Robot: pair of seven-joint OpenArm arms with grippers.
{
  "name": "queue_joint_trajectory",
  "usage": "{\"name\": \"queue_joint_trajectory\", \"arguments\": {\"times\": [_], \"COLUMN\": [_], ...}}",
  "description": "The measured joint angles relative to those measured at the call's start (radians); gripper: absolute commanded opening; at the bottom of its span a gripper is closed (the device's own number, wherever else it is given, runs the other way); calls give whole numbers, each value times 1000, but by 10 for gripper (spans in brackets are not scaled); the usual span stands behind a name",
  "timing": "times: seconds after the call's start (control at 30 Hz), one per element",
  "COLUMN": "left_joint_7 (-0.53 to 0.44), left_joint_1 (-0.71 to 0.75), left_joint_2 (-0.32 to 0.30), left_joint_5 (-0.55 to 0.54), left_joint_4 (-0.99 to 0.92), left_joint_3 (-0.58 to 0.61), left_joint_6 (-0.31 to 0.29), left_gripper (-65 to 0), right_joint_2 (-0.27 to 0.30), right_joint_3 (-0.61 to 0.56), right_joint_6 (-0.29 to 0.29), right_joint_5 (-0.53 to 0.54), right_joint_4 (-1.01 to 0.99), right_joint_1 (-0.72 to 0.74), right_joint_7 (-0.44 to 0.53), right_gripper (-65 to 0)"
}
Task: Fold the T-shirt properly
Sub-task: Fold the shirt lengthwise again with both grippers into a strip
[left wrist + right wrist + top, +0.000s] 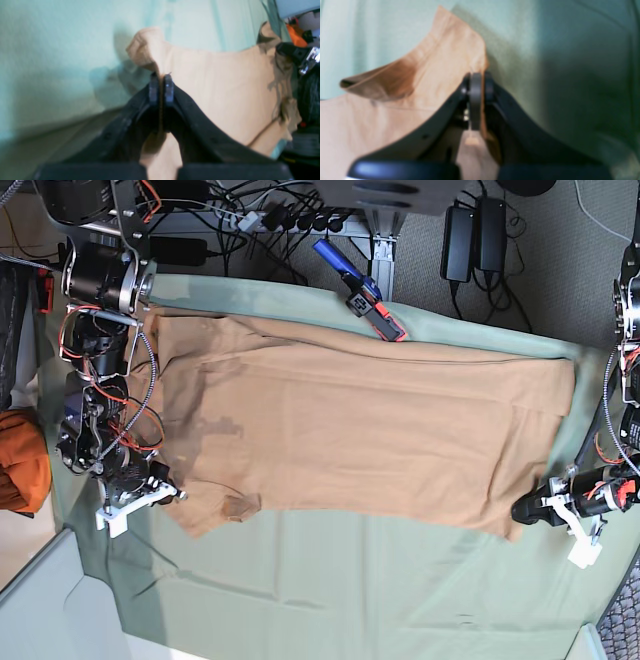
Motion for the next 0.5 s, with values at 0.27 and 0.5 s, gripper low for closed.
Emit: {"name": "queue_joint_trajectory", "arguments": {"times": [0.27,0.5], "left_joint_7": [78,179], "left_joint_1": [-1,0], "left_joint_2": [-82,-89], "left_joint_5": [-84,-183], "left_joint_4": [0,0], "left_joint_3": [1,1], "left_joint_6": [0,0], "left_gripper": [-650,-650], "right_joint_2": [107,134], "right_joint_3": [0,0], "right_joint_6": [27,53], "right_joint_5": [172,274], "right_joint_4": [14,31], "right_joint_1": [0,-15], "right_joint_7": [-99,-188], "right_gripper": [-650,-650]}}
